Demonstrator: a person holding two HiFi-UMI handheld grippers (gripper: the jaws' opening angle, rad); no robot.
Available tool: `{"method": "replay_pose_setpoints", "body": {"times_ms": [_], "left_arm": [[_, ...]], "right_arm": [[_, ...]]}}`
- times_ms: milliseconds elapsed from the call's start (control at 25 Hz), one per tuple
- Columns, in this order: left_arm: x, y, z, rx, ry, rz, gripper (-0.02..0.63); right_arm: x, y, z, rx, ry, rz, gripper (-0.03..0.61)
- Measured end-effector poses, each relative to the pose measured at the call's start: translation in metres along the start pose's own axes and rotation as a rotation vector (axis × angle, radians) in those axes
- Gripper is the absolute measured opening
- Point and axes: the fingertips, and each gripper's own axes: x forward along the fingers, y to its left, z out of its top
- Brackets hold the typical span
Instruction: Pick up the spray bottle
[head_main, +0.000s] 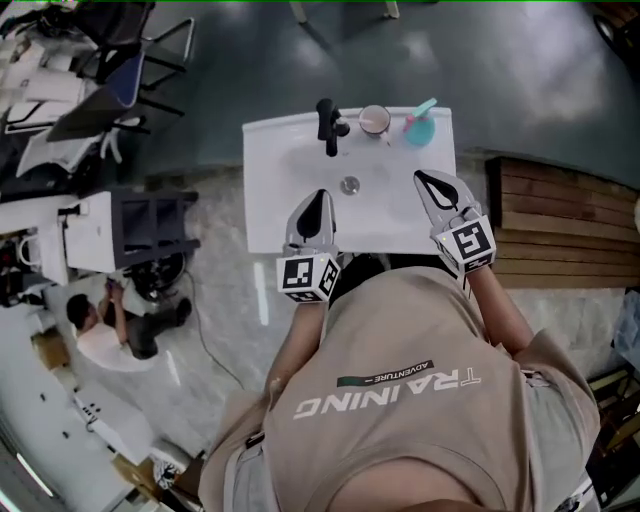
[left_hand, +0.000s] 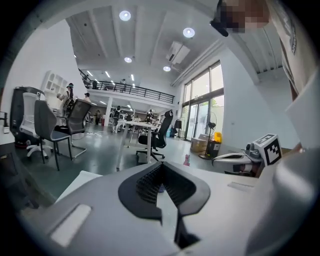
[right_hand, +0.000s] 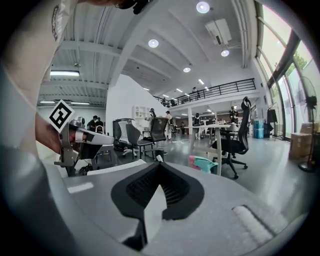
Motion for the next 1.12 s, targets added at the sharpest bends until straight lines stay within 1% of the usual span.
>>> {"method": "replay_pose_setpoints", "body": {"times_ms": [160,240,360,560,680,760,880,960,1120], "left_arm": [[0.023,-0.001,0.008,0.036,-0.008,-0.099,0.015],[0.028,0.001,0.010,0.038,-0.002,-0.135,0.015],[0.034,0.003,0.011,0.036,0.005,-0.170,0.016],[0.052,0.009,0.021,0.040,-0.010,-0.199,0.015],[0.055,0.015,0.019,0.038,0.000,-0.200,0.016],[0.055,0.016,0.019,0.039,0.006,-0.202,0.015],[0.055,0.023,0.018,0.047,0.026,-0.189,0.015],[0.054,0.027,0.017,0.030,0.042,-0.170,0.016],[0.056,0.033,0.021,0.012,0.036,-0.138,0.015]], "right_arm": [[-0.003,-0.021,0.005,0.012,0.009,-0.100,0.003],[-0.004,-0.029,0.011,0.033,0.006,-0.155,0.003],[-0.007,-0.040,0.015,0.051,0.004,-0.211,0.003],[0.006,-0.064,0.021,0.014,0.015,-0.263,0.003],[0.017,-0.075,0.009,0.014,0.048,-0.272,0.003],[0.025,-0.083,-0.001,0.020,0.084,-0.261,0.034],[0.042,-0.094,-0.015,0.002,0.138,-0.242,0.099],[0.052,-0.103,-0.026,0.012,0.170,-0.238,0.129],[0.067,-0.122,-0.045,0.045,0.207,-0.234,0.149]]}}
